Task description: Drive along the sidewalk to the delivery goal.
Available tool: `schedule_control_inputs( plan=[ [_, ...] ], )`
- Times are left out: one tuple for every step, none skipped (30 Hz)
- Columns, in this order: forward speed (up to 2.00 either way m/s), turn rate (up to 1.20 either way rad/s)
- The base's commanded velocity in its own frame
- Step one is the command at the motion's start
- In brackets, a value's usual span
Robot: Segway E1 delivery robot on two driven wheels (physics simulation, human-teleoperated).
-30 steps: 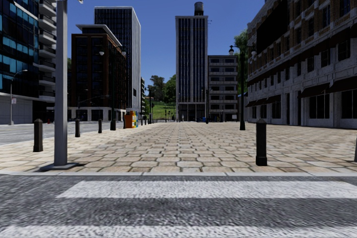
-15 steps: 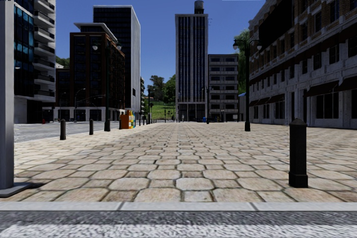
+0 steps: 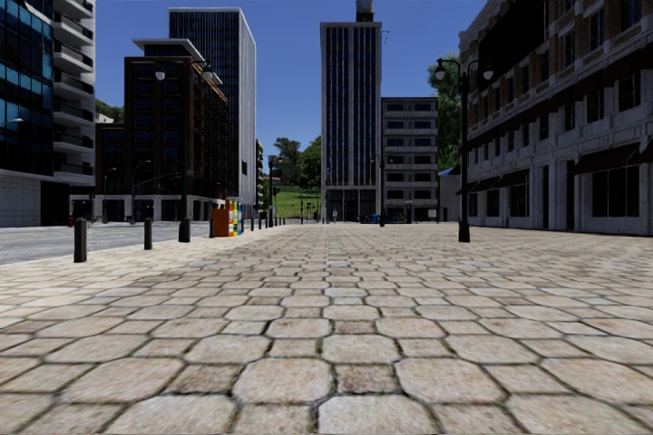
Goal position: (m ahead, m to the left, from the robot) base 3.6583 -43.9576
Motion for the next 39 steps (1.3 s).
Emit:
schedule_control_inputs(
  plan=[
    [2.0,0.0],
    [2.0,0.0],
    [2.0,0.0],
    [2.0,0.0],
    [2.0,0.0],
    [2.0,0.0],
    [2.0,0.0],
    [2.0,0.0],
    [2.0,0.0],
    [2.0,0.0],
    [2.0,0.0],
    [2.0,0.0],
    [2.0,0.0],
    [2.0,0.0],
    [2.0,0.0],
    [2.0,0.0],
    [2.0,0.0],
    [2.0,0.0],
    [2.0,0.0],
    [2.0,0.0],
    [2.0,0.0],
    [2.0,0.0],
    [2.0,0.0],
    [2.0,0.0],
    [2.0,0.0],
    [2.0,0.0],
    [2.0,0.0],
    [2.0,0.0],
    [2.0,0.0],
    [2.0,0.0],
    [2.0,0.0],
    [2.0,0.0],
    [2.0,0.0],
    [2.0,0.0],
    [2.0,0.0],
    [2.0,0.0],
    [2.0,0.0],
    [2.0,0.0],
    [2.0,0.0]
  ],
)
